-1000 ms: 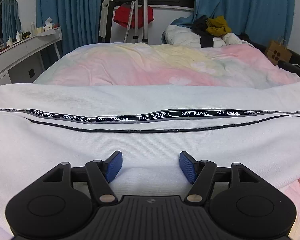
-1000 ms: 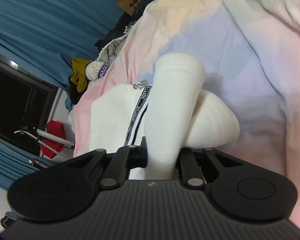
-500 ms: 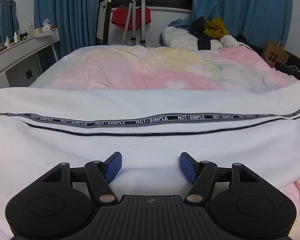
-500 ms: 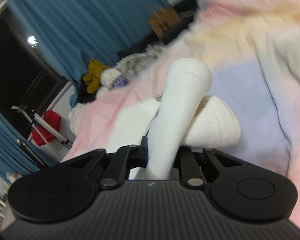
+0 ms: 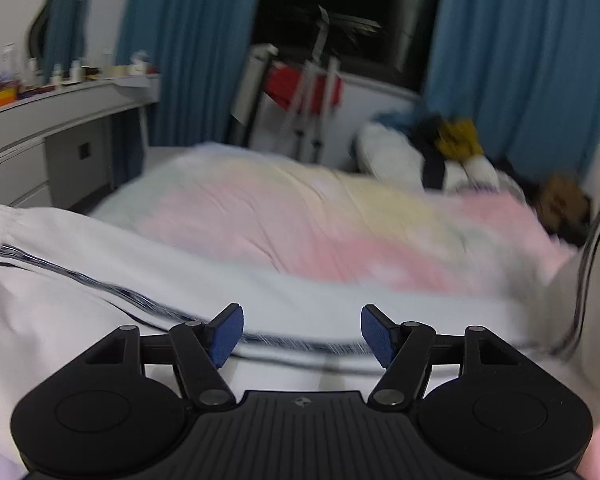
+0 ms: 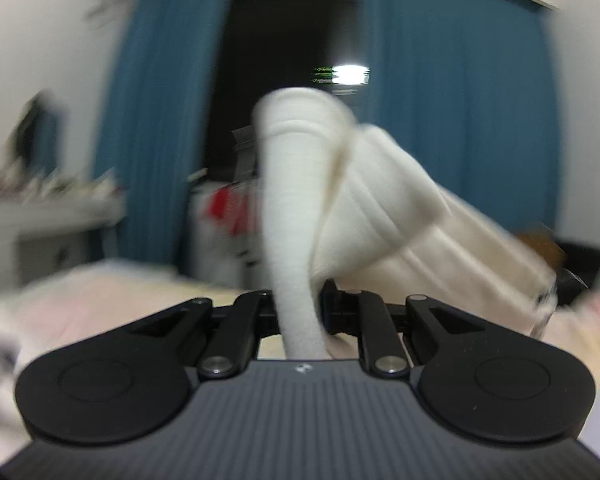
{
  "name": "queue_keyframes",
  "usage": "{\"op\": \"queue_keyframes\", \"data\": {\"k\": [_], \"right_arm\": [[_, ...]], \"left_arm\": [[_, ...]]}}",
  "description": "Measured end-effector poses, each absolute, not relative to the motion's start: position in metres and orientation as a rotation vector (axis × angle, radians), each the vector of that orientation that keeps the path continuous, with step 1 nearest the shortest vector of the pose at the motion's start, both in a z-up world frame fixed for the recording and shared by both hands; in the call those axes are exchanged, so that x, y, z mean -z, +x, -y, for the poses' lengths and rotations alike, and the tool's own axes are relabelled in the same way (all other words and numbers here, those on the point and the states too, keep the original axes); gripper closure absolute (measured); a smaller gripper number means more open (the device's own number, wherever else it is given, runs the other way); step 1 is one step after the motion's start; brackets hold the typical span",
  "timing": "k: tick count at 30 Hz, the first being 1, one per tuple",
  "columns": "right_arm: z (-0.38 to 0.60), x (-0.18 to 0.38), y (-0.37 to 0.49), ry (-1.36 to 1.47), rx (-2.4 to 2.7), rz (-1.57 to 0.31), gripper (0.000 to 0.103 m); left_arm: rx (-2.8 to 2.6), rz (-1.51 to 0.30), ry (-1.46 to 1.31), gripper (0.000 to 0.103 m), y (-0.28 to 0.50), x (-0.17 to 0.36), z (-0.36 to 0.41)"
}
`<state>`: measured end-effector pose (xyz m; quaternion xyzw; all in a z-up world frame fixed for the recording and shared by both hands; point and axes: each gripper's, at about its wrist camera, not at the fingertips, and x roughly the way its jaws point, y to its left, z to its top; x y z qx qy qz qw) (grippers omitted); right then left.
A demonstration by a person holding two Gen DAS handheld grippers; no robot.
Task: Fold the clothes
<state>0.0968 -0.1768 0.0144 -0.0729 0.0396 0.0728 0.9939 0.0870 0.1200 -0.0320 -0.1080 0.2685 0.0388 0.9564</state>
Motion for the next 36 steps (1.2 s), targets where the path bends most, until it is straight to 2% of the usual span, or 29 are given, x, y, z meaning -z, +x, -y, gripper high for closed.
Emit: {"op": "queue_keyframes", "data": {"k": [8,11,15,20,26,30,32,35,36], "right_arm": [[0.084,0.087,0.068,-0.539,-0.458,-0.365,0.087],[0.085,0.088,0.068,-0.561,-0.462,-0.367,0.087],[0.092,0.060,0.063,-0.501,-0.468,-0.309,0.087],[0.082,0.083,0.074,-0.511,-0.527,-0.429,0.087],[0.076,0.058,0.068,-0.478,-0.535,-0.379,0.086],[0.080,0.076,0.084,-0.423,-0.566,-0.488,0.085],[0.079,0.077,0.082,-0.424,-0.562,-0.465,0.084],[0.083,0.067,0.080,-0.378,-0.579,-0.436,0.075],[0.086,0.063,0.082,-0.352,-0.586,-0.436,0.068]], "left_arm": [[-0.114,-0.552,-0.303,0.035,0.087,0.028,-0.144],[-0.101,-0.549,-0.298,0.035,0.087,0.030,-0.141],[-0.095,-0.528,-0.334,0.035,0.083,0.030,-0.144],[-0.101,-0.519,-0.381,0.035,0.083,0.034,-0.145],[-0.072,-0.495,-0.385,0.033,0.081,0.036,-0.139],[-0.031,-0.497,-0.382,0.033,0.084,0.043,-0.131],[-0.006,-0.492,-0.378,0.033,0.084,0.046,-0.126],[0.021,-0.468,-0.364,0.031,0.081,0.045,-0.120],[0.030,-0.460,-0.360,0.030,0.080,0.045,-0.118]]}}
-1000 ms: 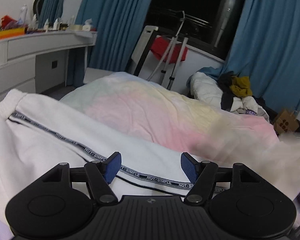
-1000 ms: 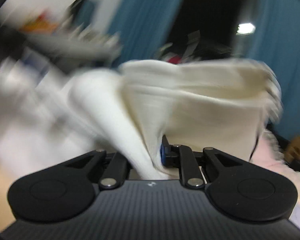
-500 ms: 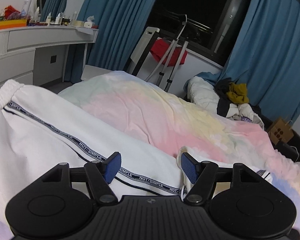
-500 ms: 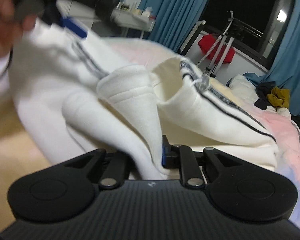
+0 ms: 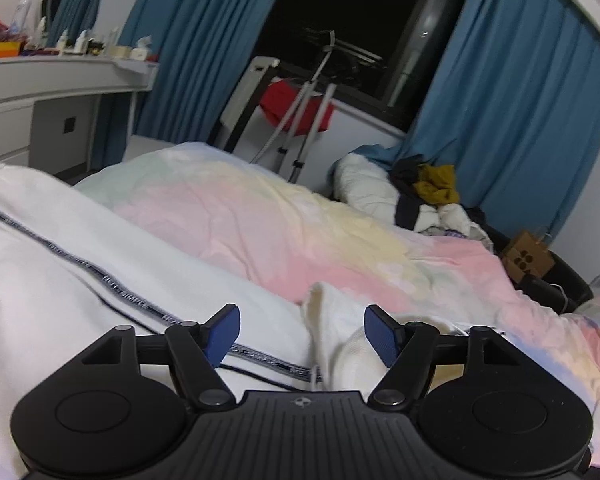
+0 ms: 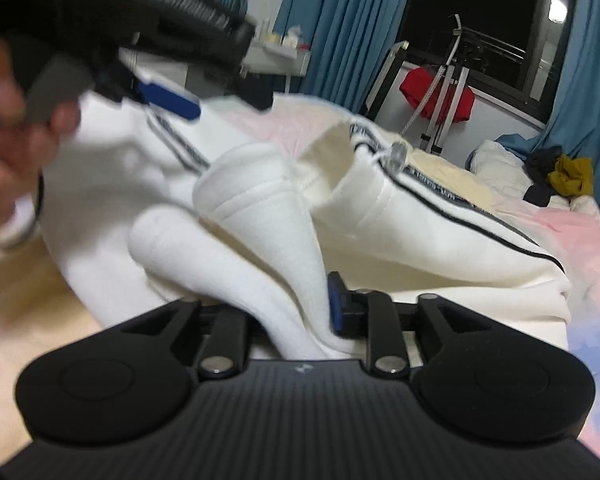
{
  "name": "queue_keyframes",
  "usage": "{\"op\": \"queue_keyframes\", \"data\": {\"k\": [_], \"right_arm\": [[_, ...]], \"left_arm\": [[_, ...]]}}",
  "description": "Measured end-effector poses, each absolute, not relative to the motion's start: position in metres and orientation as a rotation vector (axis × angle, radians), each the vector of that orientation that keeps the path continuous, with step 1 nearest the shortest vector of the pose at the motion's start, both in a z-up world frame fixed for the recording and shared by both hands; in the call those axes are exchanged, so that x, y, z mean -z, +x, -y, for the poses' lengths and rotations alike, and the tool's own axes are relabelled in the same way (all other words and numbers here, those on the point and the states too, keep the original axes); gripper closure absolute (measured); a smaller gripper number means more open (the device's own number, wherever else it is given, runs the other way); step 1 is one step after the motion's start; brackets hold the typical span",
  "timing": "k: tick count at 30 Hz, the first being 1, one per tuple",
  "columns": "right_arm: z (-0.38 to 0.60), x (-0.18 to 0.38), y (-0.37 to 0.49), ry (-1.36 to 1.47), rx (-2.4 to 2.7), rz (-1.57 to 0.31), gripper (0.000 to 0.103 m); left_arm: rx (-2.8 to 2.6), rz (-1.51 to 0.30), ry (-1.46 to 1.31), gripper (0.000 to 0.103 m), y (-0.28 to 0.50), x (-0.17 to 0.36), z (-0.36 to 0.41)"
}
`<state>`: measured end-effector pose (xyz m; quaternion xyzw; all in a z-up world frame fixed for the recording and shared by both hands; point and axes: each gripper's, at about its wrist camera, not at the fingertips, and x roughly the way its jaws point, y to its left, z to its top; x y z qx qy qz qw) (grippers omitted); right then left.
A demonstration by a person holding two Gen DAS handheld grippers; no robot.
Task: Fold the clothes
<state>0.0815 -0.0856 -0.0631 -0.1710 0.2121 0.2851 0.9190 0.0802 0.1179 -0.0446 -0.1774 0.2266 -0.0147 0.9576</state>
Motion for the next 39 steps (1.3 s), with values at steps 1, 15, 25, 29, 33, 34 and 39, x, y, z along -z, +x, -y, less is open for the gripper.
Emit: {"op": "queue_keyframes", "data": {"k": [1,15,25,29,33,34,39], "right_arm": [[0.088,0.061,0.083,-0.333,-0.593,-0.444,0.055],[0.119,0.025,0.083,-0.219,-0.651,-0.551,0.026],[0.124,0.037,0.089,-0.201,-0.661,-0.566,0.026],[0.123,0.037,0.087,-0.194,-0.666,-0.570,0.026],[0.120,0.038,0.087,-0.202,-0.681,-0.570,0.026],[0.119,0.039,0.086,-0.209,-0.688,-0.572,0.026],[0.111,0.044,0.079,-0.268,-0.734,-0.572,0.026]], "left_arm": [[0.039,-0.452,-0.358,0.030,0.079,0.044,-0.116],[0.232,-0.577,-0.618,0.029,0.085,0.024,-0.123],[0.330,-0.914,-0.821,0.043,0.164,0.056,-0.088],[0.326,-0.925,-0.812,0.086,0.191,0.060,-0.077],[0.237,-0.874,-0.775,0.094,0.221,0.055,-0.073],[0.208,-0.860,-0.774,0.094,0.228,0.054,-0.076],[0.109,-0.925,-0.825,0.094,0.269,0.077,-0.086]]}}
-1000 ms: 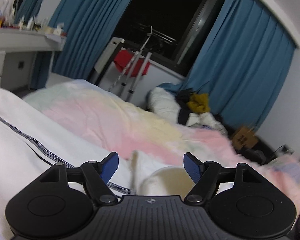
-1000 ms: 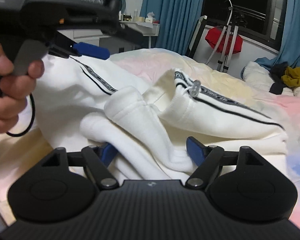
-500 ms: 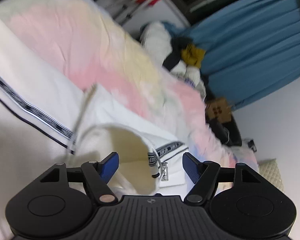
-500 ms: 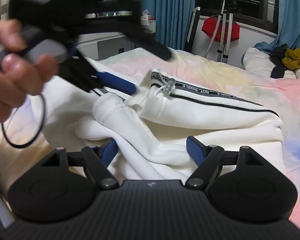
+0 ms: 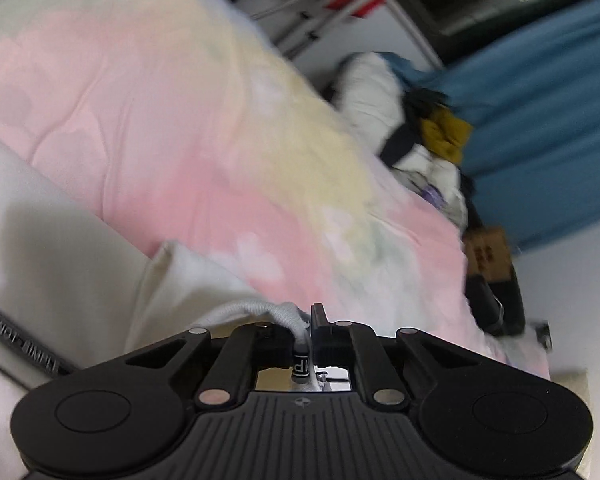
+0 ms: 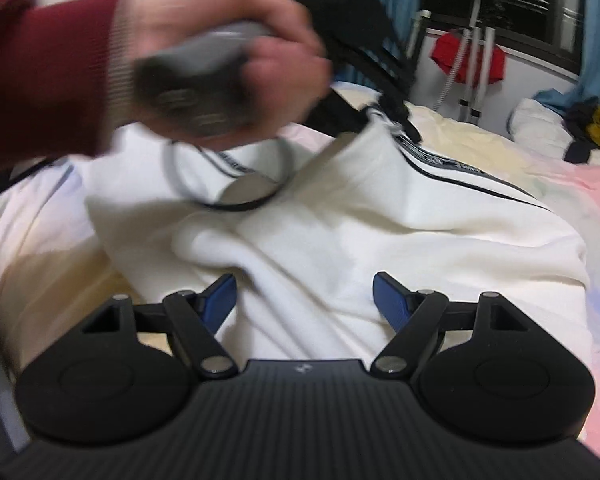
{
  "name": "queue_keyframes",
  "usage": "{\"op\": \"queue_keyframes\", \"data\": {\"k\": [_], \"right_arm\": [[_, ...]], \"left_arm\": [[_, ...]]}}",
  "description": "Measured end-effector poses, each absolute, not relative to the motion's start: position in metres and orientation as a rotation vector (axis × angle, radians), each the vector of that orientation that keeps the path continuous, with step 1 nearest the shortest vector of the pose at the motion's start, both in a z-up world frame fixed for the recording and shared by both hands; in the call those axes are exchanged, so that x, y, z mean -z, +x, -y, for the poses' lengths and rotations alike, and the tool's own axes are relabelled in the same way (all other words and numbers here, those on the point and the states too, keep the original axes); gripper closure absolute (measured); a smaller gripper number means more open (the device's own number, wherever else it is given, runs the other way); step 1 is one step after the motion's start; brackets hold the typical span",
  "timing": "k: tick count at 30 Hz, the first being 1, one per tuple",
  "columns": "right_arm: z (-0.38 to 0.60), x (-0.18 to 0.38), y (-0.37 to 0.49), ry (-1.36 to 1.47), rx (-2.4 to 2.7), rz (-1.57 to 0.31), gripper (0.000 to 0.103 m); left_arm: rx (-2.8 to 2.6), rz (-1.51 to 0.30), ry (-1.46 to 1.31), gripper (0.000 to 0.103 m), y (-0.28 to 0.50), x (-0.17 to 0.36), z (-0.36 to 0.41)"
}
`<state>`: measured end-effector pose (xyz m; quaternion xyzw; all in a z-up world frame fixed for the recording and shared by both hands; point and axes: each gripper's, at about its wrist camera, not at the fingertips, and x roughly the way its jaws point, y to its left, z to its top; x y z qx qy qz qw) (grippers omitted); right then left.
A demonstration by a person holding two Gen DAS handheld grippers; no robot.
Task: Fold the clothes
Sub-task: 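Open the right gripper while the left gripper grasps the waistband drawstring, then grasp the ribbed trouser cuff with the left gripper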
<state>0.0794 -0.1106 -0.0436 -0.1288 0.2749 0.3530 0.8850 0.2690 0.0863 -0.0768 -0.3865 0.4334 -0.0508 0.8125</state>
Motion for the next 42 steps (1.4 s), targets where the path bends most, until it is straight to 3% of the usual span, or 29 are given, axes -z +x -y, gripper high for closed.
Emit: {"op": "queue_keyframes", "data": {"k": [6,10,11,14,19,28,30,32,38,42], "right_arm": [[0.111,0.043,0.077,-0.271,-0.758,-0.576,0.026],[0.125,0.032,0.080,-0.187,-0.767,-0.546,0.026],[0.129,0.029,0.082,-0.159,-0.770,-0.540,0.026],[0.142,0.024,0.089,-0.072,-0.762,-0.539,0.026],[0.162,0.017,0.100,0.014,-0.681,-0.527,0.026],[0.201,0.031,0.135,0.226,-0.498,-0.562,0.026],[0.200,0.035,0.144,0.232,-0.495,-0.558,0.026],[0.197,0.040,0.151,0.218,-0.493,-0.537,0.026],[0.177,0.053,0.168,0.143,-0.490,-0.490,0.026],[0.157,0.075,0.180,0.030,-0.464,-0.573,0.026]], "left_arm": [[0.114,-0.987,-0.827,0.092,0.285,0.102,-0.092],[0.157,-0.935,-0.766,0.052,0.255,0.084,-0.104],[0.163,-0.913,-0.751,0.047,0.242,0.078,-0.108],[0.185,-0.859,-0.720,0.040,0.198,0.062,-0.121],[0.204,-0.797,-0.664,0.039,0.125,0.055,-0.128],[0.340,-0.762,-0.428,0.043,0.087,0.062,-0.082],[0.361,-0.762,-0.384,0.056,0.085,0.064,-0.074],[0.375,-0.765,-0.364,0.087,0.082,0.068,-0.072],[0.435,-0.773,-0.278,0.093,0.063,0.062,-0.070],[0.405,-0.867,-0.261,0.093,0.061,0.079,-0.070]]}}
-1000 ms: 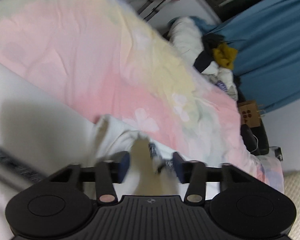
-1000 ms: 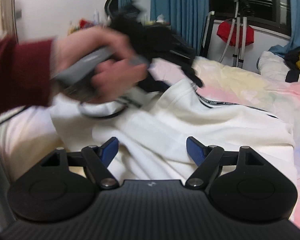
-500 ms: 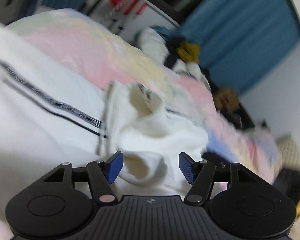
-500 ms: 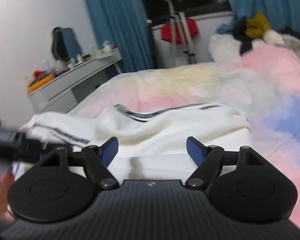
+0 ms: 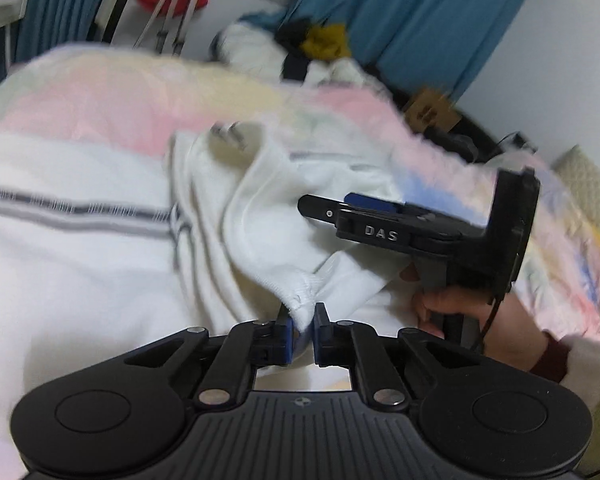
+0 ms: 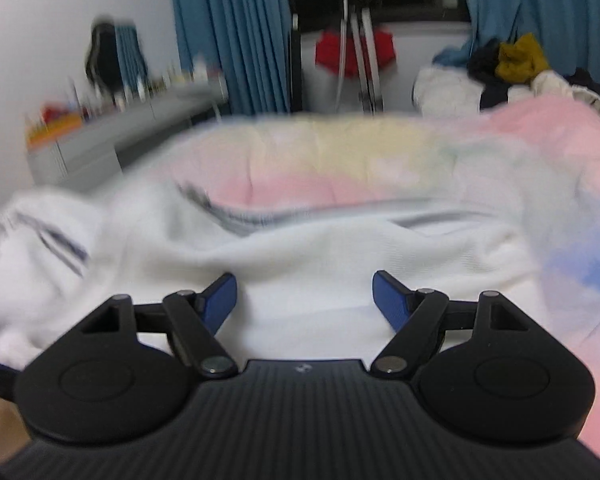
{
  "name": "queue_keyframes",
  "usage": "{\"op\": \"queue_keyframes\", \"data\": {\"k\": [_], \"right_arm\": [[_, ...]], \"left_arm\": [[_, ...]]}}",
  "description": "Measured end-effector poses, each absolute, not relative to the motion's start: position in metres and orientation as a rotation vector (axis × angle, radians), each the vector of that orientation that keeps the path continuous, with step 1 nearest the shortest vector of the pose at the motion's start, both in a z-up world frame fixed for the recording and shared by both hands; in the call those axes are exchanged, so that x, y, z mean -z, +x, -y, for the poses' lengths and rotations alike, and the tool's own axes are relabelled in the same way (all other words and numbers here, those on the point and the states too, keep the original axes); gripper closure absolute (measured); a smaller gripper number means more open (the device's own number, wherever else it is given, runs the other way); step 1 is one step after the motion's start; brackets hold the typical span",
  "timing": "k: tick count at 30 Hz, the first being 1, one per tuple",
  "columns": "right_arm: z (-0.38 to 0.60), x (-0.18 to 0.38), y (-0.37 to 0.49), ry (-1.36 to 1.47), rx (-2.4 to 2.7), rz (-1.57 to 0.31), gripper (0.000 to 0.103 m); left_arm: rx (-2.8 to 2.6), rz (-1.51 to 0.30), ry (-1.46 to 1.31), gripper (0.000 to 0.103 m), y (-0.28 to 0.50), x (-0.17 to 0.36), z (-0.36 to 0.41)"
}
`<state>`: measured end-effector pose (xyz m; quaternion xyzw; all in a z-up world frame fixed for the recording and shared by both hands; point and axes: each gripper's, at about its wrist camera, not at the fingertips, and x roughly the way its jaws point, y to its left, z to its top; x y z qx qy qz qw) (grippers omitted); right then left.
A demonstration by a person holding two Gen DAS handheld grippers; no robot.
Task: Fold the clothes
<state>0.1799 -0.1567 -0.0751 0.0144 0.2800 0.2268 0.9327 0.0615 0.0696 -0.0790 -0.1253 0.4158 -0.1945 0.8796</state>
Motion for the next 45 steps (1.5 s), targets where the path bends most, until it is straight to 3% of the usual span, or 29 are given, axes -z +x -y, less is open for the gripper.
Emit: {"op": "queue_keyframes", "data": {"k": [6,9,10,11,14,19,26,31,39,41,45], "right_arm": [[0.152,0.081,0.180,-0.012,-0.458,-0.551,0.025],[0.153,0.077,0.177,-0.006,-0.453,-0.554,0.026],[0.153,0.076,0.175,-0.008,-0.450,-0.553,0.027],[0.153,0.074,0.173,-0.008,-0.449,-0.552,0.027],[0.159,0.065,0.165,0.010,-0.443,-0.553,0.026],[0.174,0.046,0.145,0.064,-0.445,-0.560,0.026],[0.199,0.018,0.091,0.073,-0.425,-0.549,0.026],[0.189,0.033,0.097,-0.010,-0.392,-0.563,0.026],[0.171,0.065,0.113,-0.067,-0.432,-0.590,0.024],[0.170,0.069,0.116,-0.064,-0.437,-0.605,0.024],[0.175,0.067,0.120,-0.019,-0.443,-0.619,0.024]], "left_arm": [[0.391,-0.837,-0.383,0.086,0.046,0.077,-0.085],[0.332,-0.806,-0.510,0.062,0.026,0.067,-0.115],[0.282,-0.796,-0.554,0.049,0.018,0.063,-0.126],[0.219,-0.791,-0.591,0.044,0.009,0.061,-0.140],[0.016,-0.773,-0.704,0.035,-0.019,0.061,-0.185],[-0.262,-0.677,-0.915,0.030,-0.046,0.063,-0.245],[-0.418,-0.613,-1.092,0.034,-0.038,0.088,-0.285],[-0.476,-0.542,-1.087,0.034,-0.028,0.093,-0.300],[-0.534,-0.443,-0.963,0.060,0.002,0.082,-0.306],[-0.540,-0.424,-0.914,0.075,0.009,0.077,-0.302],[-0.528,-0.340,-0.711,0.082,0.022,0.043,-0.267]]}}
